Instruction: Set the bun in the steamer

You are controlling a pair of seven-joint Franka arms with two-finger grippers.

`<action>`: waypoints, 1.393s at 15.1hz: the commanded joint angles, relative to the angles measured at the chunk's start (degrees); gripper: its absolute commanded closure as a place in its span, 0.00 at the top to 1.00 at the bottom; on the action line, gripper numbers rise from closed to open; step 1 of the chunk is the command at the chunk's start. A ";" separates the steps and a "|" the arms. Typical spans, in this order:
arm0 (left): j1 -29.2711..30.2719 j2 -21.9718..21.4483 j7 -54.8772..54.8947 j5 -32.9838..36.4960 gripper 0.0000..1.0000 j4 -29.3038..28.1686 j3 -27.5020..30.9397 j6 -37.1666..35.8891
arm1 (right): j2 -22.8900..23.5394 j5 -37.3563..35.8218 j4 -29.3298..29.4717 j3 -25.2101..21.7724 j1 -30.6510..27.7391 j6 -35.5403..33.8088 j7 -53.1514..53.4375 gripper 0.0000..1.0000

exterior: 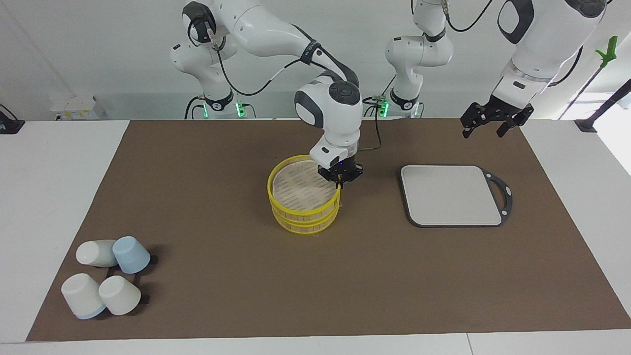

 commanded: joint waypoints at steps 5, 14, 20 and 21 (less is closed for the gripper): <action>0.77 1.32 1.44 2.57 1.00 1.80 -0.61 -0.61 | -1.85 0.20 -3.62 -0.07 -0.87 1.96 -1.32 0.76; 0.86 0.35 1.53 2.57 1.00 2.77 -0.62 -0.70 | -3.43 -1.91 -2.39 -0.51 -5.07 -0.41 -7.98 1.00; 0.77 0.27 1.35 2.40 1.00 2.42 -0.70 -0.08 | -8.52 -0.85 -2.39 -0.34 -15.27 -2.95 -27.30 1.00; 0.77 0.27 1.35 2.22 1.00 2.42 -0.70 -0.17 | -9.32 -0.85 -2.39 -0.25 -16.85 -4.44 -30.30 1.00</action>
